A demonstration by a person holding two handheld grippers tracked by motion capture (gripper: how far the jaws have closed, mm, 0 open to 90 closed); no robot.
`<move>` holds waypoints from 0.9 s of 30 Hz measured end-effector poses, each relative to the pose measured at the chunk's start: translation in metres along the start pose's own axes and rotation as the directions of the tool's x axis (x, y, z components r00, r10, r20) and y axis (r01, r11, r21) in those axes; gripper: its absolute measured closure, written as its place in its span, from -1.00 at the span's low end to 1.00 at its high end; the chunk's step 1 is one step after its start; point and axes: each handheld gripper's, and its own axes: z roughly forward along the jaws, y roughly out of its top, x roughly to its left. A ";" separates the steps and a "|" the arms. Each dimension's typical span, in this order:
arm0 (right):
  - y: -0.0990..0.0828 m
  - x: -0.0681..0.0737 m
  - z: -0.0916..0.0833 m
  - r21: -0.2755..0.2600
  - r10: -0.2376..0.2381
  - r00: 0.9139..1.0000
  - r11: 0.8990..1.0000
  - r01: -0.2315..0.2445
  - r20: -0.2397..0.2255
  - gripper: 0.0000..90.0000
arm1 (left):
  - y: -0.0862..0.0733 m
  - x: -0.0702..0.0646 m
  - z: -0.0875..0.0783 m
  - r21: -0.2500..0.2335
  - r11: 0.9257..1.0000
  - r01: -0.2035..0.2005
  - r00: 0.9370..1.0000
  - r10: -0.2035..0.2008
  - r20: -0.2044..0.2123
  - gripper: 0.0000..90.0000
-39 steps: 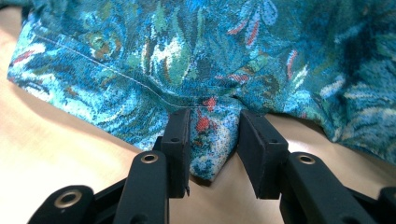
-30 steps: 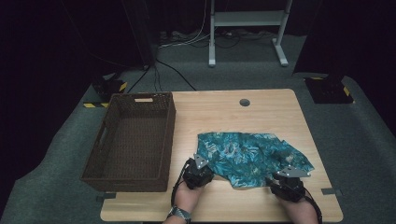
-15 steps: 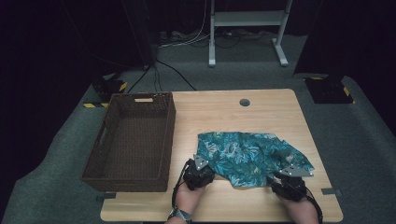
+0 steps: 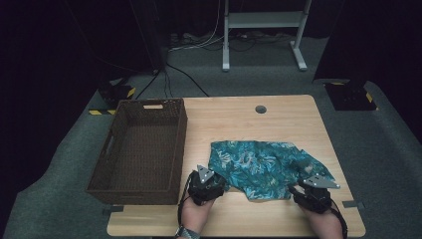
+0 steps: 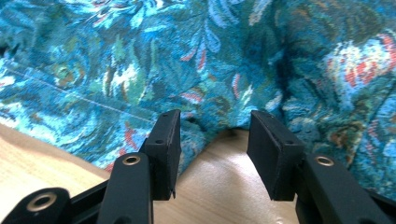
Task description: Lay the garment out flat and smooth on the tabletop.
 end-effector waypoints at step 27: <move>0.005 -0.022 0.025 0.002 0.023 0.998 1.000 -0.024 0.059 -0.01 | 0.012 -0.039 0.040 0.052 0.996 -0.066 0.995 0.062 0.082 -0.29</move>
